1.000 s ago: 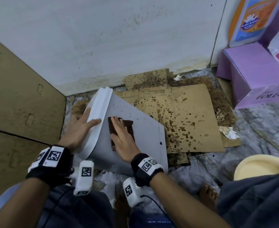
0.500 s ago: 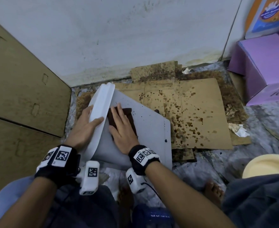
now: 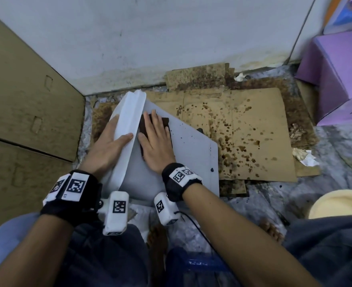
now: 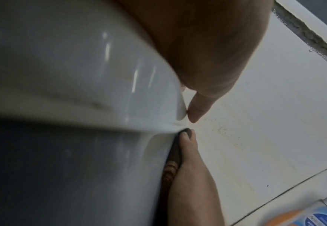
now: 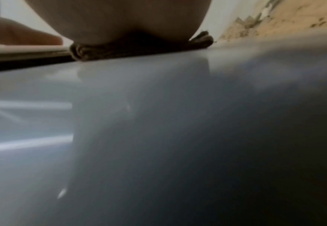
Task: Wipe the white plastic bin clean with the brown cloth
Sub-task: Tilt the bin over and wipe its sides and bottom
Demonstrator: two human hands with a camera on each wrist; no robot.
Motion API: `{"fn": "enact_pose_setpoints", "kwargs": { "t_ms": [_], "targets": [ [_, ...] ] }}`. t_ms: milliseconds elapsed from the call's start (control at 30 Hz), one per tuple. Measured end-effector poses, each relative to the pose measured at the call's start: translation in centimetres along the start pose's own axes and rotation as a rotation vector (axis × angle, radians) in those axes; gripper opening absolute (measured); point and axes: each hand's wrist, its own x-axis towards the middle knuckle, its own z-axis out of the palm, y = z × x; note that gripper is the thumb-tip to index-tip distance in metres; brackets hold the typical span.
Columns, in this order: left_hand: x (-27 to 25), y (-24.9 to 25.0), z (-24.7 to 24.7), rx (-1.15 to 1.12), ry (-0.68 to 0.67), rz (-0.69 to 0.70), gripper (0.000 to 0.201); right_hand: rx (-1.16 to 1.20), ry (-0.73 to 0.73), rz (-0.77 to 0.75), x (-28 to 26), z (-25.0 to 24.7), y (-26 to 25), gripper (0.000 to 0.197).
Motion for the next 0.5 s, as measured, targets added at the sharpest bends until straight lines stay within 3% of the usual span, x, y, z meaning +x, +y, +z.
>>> {"fn": "enact_pose_setpoints", "kwargs": {
  "t_ms": [133, 333, 500],
  "targets": [
    [-0.2, -0.3, -0.3, -0.019, -0.012, -0.011, 0.075, -0.044, -0.061, 0.035, 1.0, -0.3, 1.5, 0.056],
    [-0.1, -1.2, -0.5, -0.049, 0.013, 0.008, 0.071, -0.078, -0.111, 0.227, 0.1, -2.1, 5.9, 0.058],
    [0.0, -1.6, -0.2, -0.073, 0.008, 0.043, 0.081, 0.147, -0.13, 0.329, 0.2, -2.6, 2.5, 0.061]
  ]
}}
